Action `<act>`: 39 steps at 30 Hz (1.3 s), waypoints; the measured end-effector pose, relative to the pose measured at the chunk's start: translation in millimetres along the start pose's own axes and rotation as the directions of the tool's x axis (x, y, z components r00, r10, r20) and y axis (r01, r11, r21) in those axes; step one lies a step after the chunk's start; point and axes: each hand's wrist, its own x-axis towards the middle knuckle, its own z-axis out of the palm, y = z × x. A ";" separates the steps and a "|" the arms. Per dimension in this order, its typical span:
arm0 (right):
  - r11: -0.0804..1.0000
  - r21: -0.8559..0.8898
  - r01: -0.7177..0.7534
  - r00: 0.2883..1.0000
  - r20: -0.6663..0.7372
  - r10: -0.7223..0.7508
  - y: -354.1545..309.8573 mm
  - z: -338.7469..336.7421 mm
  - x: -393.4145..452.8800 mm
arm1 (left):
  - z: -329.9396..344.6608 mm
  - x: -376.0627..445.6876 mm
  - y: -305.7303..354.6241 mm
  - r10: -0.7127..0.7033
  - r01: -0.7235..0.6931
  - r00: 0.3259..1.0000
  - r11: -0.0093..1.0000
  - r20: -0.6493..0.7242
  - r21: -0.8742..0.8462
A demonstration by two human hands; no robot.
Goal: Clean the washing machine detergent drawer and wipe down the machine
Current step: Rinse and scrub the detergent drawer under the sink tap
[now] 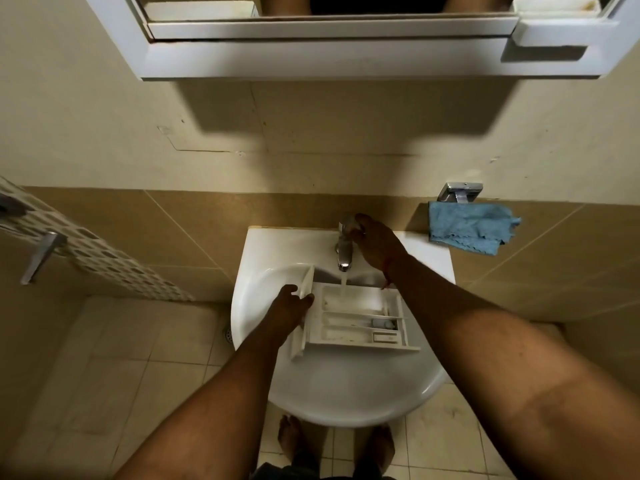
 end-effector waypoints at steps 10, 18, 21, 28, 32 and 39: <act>-0.012 0.883 -0.470 0.797 0.430 0.425 27.5 72.4 -33.2 | 9.2 -8.8 6.2 0.191 -0.165 0.982 0.881 -0.013 0.442; 0.976 0.202 -0.084 0.958 0.285 0.023 19.8 101.4 -52.7 | 4.5 -3.7 -5.2 0.008 -0.018 0.999 0.971 0.043 0.239; 0.987 -0.095 0.132 0.942 0.323 -0.095 42.1 105.5 -66.9 | 1.0 -3.3 -7.3 -0.081 0.077 0.996 0.992 0.044 0.097; 0.773 -0.631 0.064 0.949 0.278 0.148 96.4 78.5 -80.4 | -6.2 2.9 -12.9 -0.108 0.114 0.991 0.991 0.083 -0.072; 0.842 -0.524 0.127 0.936 0.345 0.074 57.4 114.6 -70.9 | -7.1 2.5 -13.1 -0.057 0.061 0.990 0.998 0.128 -0.027; 0.802 -0.589 0.101 0.927 0.348 0.140 90.5 93.3 -72.0 | -8.4 0.9 -18.9 0.004 -0.007 0.993 1.000 0.121 0.020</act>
